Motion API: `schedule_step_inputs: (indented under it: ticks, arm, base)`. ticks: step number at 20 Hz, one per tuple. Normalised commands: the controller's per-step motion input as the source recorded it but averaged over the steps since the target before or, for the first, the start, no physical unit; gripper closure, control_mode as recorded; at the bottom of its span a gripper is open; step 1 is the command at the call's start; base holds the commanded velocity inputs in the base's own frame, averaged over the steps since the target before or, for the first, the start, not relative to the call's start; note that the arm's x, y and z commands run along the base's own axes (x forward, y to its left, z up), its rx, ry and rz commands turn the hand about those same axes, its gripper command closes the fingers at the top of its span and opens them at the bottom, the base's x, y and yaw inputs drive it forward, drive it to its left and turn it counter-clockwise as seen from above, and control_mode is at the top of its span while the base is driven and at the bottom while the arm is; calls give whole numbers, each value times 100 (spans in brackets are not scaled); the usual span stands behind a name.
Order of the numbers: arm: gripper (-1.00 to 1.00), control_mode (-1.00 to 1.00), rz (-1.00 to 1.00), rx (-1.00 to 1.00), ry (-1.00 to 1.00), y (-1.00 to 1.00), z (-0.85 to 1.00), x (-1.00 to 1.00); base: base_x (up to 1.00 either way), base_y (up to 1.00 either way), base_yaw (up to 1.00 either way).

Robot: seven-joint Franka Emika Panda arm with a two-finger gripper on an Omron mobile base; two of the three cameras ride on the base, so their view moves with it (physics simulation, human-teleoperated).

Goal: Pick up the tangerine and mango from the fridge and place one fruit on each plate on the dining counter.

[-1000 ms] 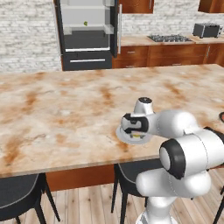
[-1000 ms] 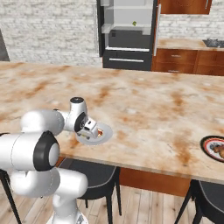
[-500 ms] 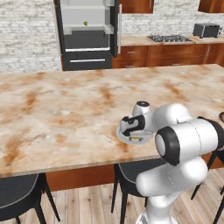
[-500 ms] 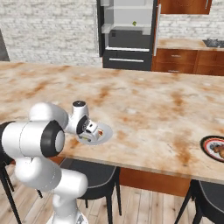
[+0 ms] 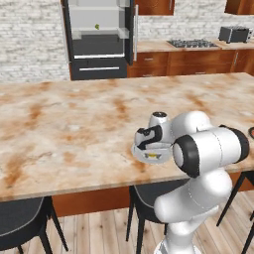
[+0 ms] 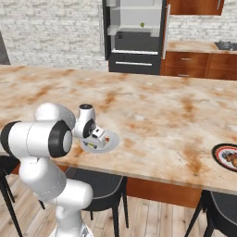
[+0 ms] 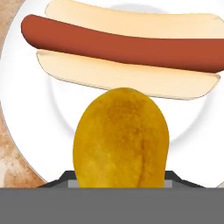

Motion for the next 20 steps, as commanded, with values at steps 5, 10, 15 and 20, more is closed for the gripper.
schedule_step_inputs:
  ticks: [5,10,15,20]
  arm:
    - [-100,-100,0,0,0,0,0,0]
    - [-100,-100,0,0,0,-1,0,0]
    - [-100,-100,0,1,2,-18,31,-28]
    - [-100,-100,0,9,0,-23,81,-99]
  base:
    - [0,0,0]
    - [0,0,0]
    - [0,0,0]
    - [0,0,0]
